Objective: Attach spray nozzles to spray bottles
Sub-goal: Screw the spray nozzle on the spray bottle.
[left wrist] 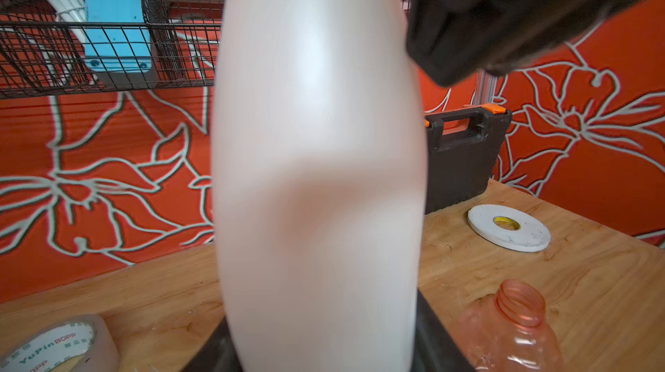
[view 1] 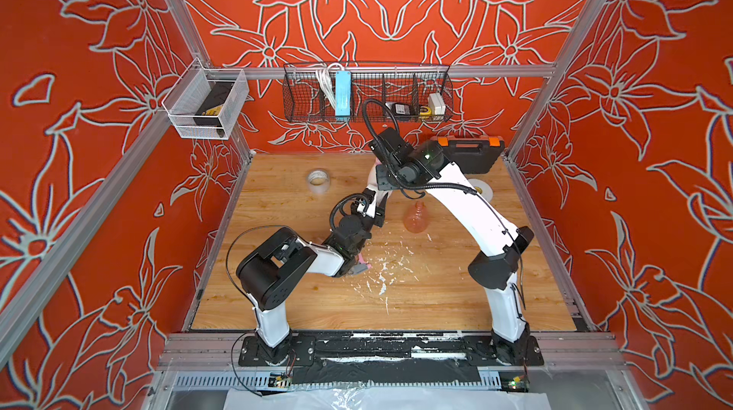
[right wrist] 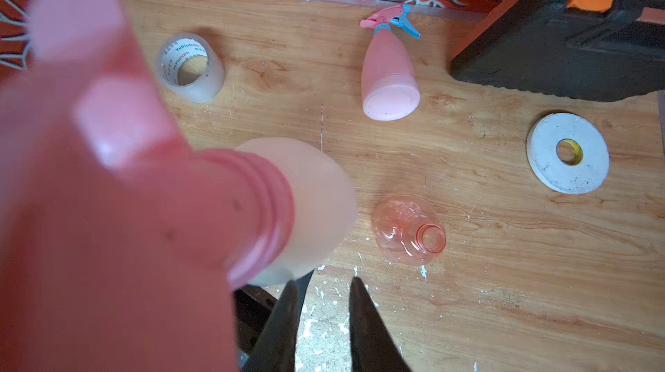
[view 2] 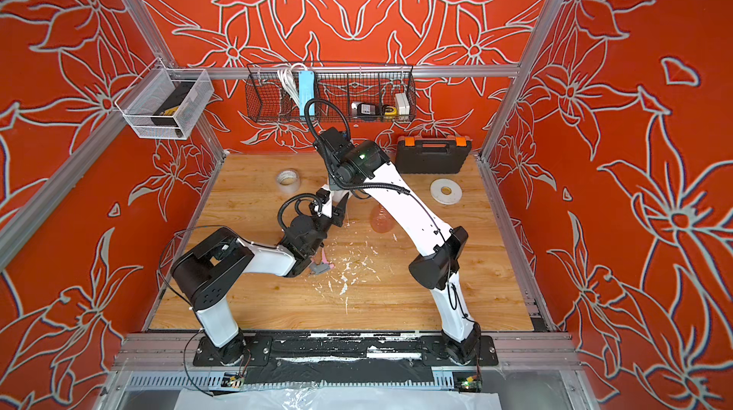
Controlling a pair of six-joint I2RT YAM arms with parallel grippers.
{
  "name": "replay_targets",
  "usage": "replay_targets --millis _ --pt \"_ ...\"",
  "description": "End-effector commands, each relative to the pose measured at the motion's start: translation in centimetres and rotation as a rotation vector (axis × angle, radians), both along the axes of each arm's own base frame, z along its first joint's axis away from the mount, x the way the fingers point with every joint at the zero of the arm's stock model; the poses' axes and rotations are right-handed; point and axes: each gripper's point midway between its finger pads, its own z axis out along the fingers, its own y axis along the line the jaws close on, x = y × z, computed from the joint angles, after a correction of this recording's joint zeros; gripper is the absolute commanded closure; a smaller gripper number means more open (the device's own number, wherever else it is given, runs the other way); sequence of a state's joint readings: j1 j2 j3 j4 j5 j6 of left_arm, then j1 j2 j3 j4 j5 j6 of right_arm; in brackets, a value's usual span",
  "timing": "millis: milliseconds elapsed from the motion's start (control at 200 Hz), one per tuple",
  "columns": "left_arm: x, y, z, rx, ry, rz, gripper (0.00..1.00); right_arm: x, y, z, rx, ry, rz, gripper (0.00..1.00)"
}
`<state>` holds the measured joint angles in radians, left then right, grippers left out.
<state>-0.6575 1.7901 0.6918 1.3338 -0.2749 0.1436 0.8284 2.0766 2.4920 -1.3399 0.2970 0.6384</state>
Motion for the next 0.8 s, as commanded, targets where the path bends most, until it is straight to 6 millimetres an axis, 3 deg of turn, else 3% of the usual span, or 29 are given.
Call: replay_targets --millis 0,385,586,796 --pt "-0.7 -0.6 4.1 -0.104 -0.123 -0.034 0.69 -0.5 -1.0 -0.2 -0.04 0.022 0.011 0.71" --pt "0.0 -0.6 2.6 -0.052 -0.072 -0.046 0.69 -3.5 -0.8 4.8 0.111 -0.02 0.279 0.36" --pt "0.1 -0.4 2.2 -0.043 -0.052 -0.071 0.69 -5.0 -1.3 7.5 0.166 -0.077 0.397 0.32" --pt "0.1 -0.7 2.2 -0.045 -0.044 -0.091 0.69 -3.9 -0.9 8.3 0.216 -0.11 0.475 0.31"
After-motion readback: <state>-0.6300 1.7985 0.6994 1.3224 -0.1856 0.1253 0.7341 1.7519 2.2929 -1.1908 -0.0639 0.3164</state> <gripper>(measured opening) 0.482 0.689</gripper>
